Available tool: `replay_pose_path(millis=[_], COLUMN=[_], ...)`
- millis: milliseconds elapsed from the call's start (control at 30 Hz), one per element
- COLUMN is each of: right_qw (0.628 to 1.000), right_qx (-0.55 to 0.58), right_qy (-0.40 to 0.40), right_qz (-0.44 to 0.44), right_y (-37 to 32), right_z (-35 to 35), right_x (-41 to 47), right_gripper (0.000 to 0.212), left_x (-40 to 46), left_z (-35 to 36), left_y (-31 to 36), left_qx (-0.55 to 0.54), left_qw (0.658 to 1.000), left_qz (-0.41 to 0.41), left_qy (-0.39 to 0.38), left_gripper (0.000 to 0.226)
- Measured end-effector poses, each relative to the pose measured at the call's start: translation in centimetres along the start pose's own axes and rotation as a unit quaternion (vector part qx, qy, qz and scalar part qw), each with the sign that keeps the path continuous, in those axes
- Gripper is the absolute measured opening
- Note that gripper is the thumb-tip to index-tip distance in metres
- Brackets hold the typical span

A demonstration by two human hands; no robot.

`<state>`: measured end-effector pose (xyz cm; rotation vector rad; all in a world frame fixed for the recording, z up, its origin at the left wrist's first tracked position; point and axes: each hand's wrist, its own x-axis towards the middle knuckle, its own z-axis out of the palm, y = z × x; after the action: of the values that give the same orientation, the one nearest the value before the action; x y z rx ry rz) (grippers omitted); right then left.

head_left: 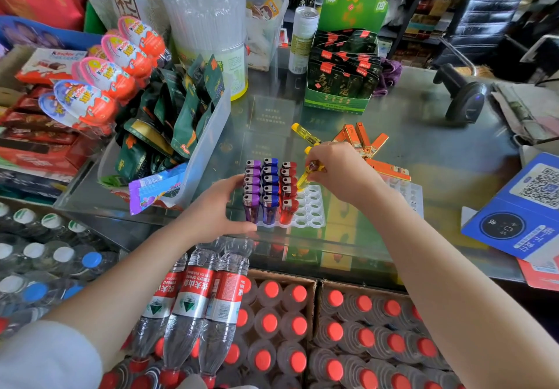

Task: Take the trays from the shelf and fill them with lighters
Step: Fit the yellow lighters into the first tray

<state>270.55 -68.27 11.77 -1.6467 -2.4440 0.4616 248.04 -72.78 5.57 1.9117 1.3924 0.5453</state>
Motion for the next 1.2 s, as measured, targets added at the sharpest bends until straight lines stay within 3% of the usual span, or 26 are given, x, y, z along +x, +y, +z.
replay_pose_path(millis=[133,233,333,400,500,633,700,1000,1100,1200], right_qw=[0.999,0.983,0.961,0.967,0.976,0.96,0.956,0.973,0.967,0.961], right_qx=[0.022,0.156,0.233,0.209,0.172,0.138,0.116,0.002,0.005,0.081], right_qy=[0.03,0.079,0.124,0.131,0.11,0.183,0.188,0.105,0.089,0.122], right_qz=[-0.022,0.048,0.08,0.066,0.081,0.164,0.191,0.208,0.237,0.234], right_y=[-0.6,0.4,1.3,1.1,2.1,5.0,6.1,5.9,5.8,5.5], right_z=[1.3,2.5,3.8,4.2,4.2,3.6,3.7,4.5,4.7,4.5], right_x=[0.4,0.0,-0.3,-0.5,-0.8,-1.1,-0.7,2.3,2.7,2.1], right_gripper=[0.016,0.01,0.027,0.015,0.044,0.017,0.017,0.021,0.02,0.021], left_x=[0.2,0.3,0.4,0.5,0.7,1.4,1.8,1.8,1.6,1.2], left_z=[0.0,0.1,0.1,0.0,-0.1,-0.1,0.0,-0.3,-0.3,-0.2], left_y=[-0.2,-0.2,0.0,0.4,1.1,1.4,1.4,1.9,2.0,2.0], left_qx=[-0.001,-0.009,0.005,0.011,0.011,0.0,0.003,0.015,0.014,0.011], left_qw=[1.0,1.0,1.0,1.0,1.0,1.0,1.0,0.999,0.999,0.999], left_qz=[0.001,0.0,0.003,0.005,0.016,0.013,0.018,0.024,0.03,0.029], left_qy=[0.009,0.013,0.018,0.021,0.022,0.011,0.007,0.014,0.015,0.018], left_gripper=[0.076,0.072,0.075,0.074,0.067,0.063,0.063,0.059,0.058,0.058])
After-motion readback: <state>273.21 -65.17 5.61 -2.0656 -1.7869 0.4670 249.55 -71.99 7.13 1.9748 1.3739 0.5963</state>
